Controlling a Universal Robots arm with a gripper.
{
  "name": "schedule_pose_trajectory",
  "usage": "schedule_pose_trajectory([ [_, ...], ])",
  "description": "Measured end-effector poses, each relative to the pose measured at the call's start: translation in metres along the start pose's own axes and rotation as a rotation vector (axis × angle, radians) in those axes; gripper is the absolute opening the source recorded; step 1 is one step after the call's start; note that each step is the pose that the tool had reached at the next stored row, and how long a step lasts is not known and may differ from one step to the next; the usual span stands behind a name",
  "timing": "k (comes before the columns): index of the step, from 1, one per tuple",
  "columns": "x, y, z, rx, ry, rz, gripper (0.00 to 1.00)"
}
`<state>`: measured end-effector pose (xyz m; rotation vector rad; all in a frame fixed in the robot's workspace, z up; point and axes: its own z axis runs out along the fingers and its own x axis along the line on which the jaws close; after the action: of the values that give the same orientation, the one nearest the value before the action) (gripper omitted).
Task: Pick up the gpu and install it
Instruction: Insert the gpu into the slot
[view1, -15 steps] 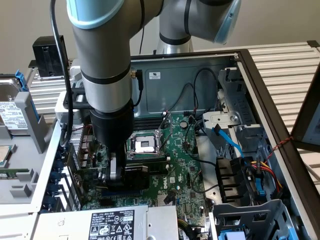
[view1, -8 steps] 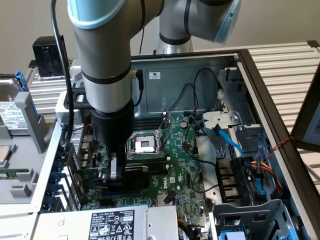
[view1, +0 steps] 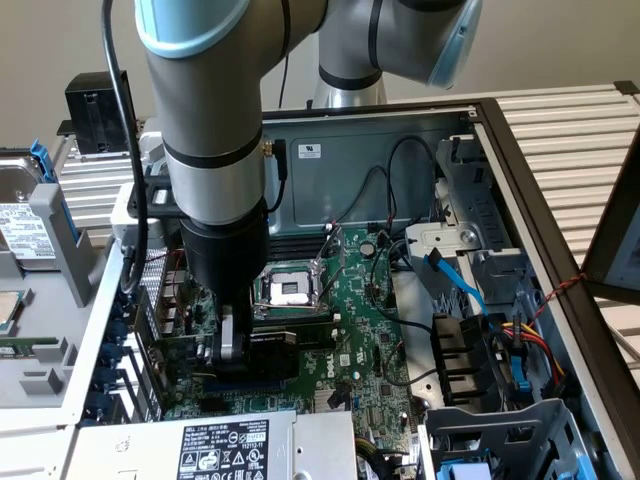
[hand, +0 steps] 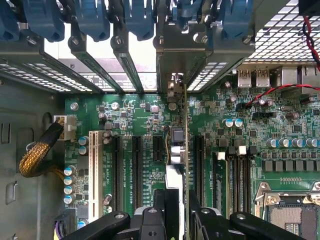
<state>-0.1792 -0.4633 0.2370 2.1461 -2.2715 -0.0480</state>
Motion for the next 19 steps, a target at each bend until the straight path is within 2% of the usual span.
schedule_pose_trajectory([
  [19,0.0007,-0.0002,0.0014,-0.0003,0.0001,0.0,0.28],
])
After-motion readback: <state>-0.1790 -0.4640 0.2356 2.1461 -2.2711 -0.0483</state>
